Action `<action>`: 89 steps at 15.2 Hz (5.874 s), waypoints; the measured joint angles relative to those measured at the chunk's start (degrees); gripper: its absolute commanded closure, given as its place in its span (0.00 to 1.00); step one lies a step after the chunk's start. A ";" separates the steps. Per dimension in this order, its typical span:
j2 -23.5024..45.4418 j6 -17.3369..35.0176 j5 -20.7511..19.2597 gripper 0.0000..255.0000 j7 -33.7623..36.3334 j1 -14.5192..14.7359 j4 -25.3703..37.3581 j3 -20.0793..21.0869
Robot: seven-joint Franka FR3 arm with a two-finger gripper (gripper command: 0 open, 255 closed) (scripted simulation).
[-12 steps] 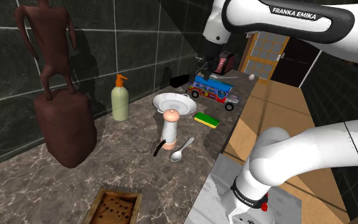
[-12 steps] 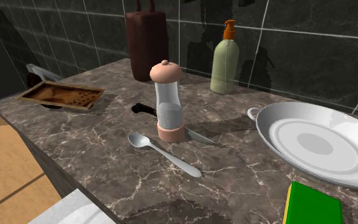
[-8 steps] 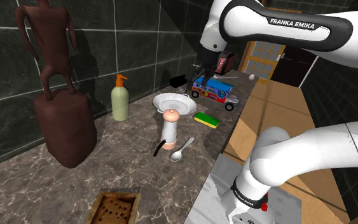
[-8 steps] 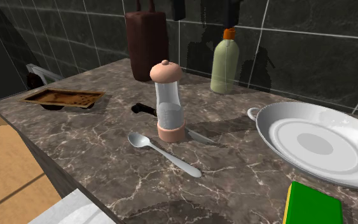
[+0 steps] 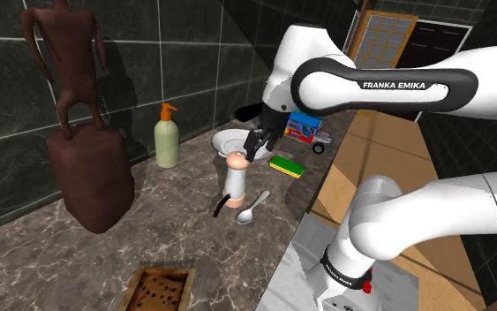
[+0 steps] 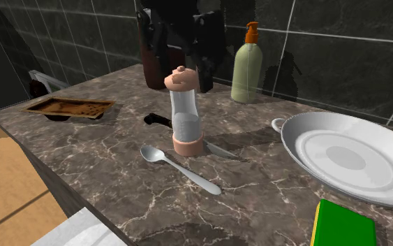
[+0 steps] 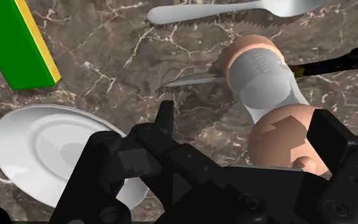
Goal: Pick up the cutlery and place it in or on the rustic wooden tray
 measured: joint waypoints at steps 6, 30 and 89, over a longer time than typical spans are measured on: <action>1.54 22.99 2.65 0.00 2.79 4.19 -8.96 4.85; 12.88 31.09 4.79 1.00 5.42 7.68 -18.65 9.86; 44.64 7.30 -4.81 1.00 49.23 8.39 33.10 45.58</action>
